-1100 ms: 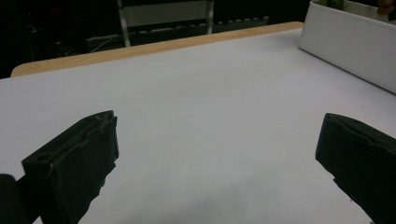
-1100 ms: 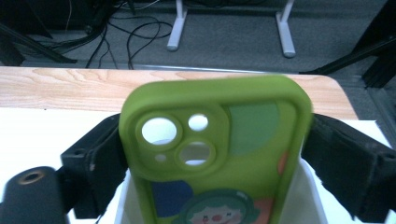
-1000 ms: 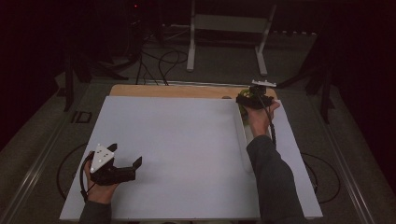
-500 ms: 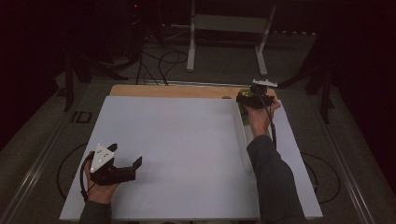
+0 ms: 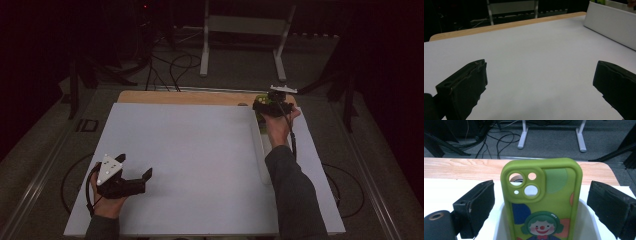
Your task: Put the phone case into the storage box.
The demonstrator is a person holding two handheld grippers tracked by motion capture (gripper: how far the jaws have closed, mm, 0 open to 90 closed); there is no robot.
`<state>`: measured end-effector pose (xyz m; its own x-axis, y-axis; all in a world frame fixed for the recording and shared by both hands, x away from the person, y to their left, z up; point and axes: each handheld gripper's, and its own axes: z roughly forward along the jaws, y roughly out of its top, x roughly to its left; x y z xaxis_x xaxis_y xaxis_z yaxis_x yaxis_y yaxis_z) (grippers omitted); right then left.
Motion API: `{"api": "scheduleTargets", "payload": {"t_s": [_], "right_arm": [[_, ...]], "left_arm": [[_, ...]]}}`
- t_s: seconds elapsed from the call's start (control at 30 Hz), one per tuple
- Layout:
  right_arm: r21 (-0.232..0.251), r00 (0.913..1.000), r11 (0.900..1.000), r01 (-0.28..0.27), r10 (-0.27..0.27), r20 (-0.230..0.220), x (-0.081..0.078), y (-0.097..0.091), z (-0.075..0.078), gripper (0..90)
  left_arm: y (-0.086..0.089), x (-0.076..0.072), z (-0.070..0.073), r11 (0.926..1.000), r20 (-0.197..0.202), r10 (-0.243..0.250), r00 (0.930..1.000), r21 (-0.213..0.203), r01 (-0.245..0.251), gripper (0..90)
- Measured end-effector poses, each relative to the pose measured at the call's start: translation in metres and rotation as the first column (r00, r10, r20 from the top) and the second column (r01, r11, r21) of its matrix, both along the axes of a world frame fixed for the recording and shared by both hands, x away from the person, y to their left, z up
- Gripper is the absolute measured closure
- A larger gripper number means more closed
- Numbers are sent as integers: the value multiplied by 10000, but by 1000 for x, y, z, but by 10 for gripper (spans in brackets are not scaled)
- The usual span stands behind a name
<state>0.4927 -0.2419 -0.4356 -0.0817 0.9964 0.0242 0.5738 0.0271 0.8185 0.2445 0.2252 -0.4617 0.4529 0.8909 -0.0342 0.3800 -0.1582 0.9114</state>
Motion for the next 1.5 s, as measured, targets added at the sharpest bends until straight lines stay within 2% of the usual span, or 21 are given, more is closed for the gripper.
{"api": "scheduleTargets", "payload": {"t_s": [0.4,0.63,0.9,1.5], "right_arm": [[96,9998,9998,-201,202,-61,-7,2,5,74],[57,9989,9993,-373,375,-290,-13,2,7,74],[-8,9979,9984,-568,567,-299,-20,5,10,75],[53,9908,9920,-1261,1262,-482,-39,6,14,75]], "left_arm": [[1,0,1,10000,14,-18,10000,-20,18,1],[0,0,1,10000,10,-28,10000,-4,28,1],[0,0,1,10000,15,-33,10000,-12,33,1],[-1,0,0,10000,0,-87,10000,-12,87,1]]}}
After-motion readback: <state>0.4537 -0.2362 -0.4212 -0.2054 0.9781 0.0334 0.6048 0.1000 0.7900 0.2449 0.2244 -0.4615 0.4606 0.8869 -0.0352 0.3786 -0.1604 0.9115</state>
